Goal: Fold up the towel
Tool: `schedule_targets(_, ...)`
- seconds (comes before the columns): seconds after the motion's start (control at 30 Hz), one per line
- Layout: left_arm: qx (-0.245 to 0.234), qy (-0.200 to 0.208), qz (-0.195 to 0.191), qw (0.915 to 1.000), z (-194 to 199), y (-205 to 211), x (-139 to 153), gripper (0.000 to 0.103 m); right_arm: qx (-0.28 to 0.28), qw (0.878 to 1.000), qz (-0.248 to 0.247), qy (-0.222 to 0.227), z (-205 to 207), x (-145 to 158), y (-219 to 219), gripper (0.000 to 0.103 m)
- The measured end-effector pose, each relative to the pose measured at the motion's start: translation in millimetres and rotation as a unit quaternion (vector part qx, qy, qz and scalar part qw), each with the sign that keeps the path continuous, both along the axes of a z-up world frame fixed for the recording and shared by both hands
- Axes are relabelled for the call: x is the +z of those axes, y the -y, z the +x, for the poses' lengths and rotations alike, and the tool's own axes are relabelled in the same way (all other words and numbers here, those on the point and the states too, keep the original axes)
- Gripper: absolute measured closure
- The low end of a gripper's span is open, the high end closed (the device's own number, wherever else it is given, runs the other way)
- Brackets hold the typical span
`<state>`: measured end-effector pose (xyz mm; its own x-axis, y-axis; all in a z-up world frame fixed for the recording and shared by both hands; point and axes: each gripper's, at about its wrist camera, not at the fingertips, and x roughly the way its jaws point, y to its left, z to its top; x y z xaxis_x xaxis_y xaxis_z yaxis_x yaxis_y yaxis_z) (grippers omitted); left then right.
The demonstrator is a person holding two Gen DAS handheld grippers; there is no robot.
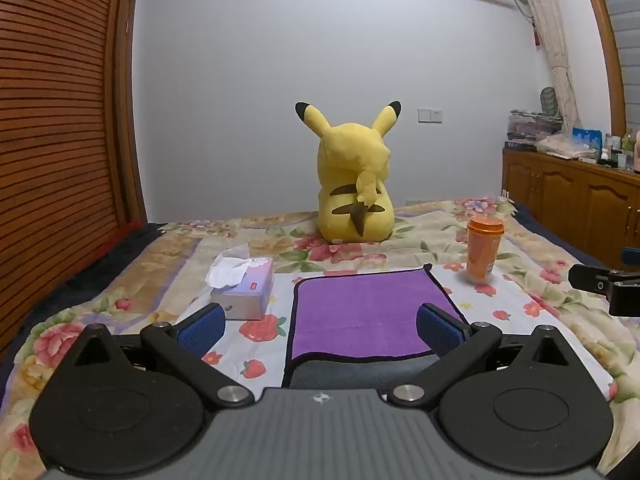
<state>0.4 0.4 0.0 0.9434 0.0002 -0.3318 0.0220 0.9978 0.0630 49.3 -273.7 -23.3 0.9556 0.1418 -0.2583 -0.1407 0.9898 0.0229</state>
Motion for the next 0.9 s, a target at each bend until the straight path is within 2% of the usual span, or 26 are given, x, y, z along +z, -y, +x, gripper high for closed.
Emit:
schedule_targets(0.3,-0.001,0.006,0.005,1.0,0.2,-0.6,-0.8,0.0,-0.002,1.0,-0.002,0.009,-0.5,-0.7,2.0,0.0)
schedule_targets(0.33,0.0,0.006,0.005,1.0,-0.1,-0.3,-0.6,0.0,-0.001,1.0,0.006,-0.004,6.0,-4.5,7.9,0.0)
schedule_targets(0.9,0.001,0.006,0.008,0.9999,-0.5,-3.6,0.4,0.0,-0.002,1.0,0.004,-0.001,1.0,-1.1,4.9,0.0)
